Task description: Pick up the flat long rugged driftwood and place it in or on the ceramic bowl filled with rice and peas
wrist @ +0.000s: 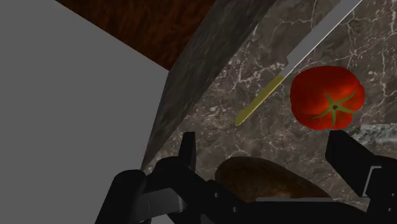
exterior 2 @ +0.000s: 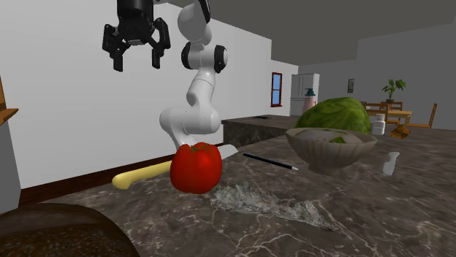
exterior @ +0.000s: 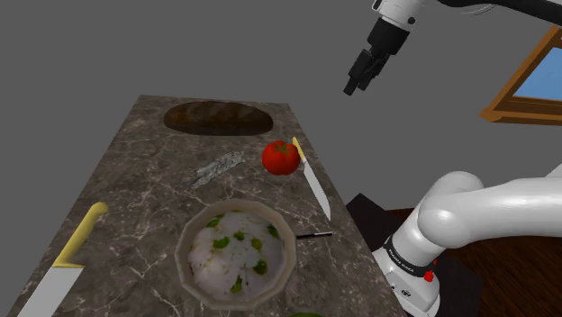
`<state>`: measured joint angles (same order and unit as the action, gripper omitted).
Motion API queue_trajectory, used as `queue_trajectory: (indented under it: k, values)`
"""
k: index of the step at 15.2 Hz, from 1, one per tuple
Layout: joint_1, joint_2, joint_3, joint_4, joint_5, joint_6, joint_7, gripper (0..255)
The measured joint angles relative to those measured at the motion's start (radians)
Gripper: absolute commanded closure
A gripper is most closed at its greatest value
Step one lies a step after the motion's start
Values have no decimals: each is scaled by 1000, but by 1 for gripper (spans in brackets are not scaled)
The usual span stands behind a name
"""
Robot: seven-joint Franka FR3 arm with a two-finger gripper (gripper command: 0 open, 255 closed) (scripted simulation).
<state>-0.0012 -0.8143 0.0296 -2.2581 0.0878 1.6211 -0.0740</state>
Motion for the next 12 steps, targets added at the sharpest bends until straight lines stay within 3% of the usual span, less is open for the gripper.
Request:
queue_trajectory:
  k: [3,12]
  values:
    - [16,35,16,11,-1,19,-16,0]
    - [110,311,120,130,-37,138,-143,0]
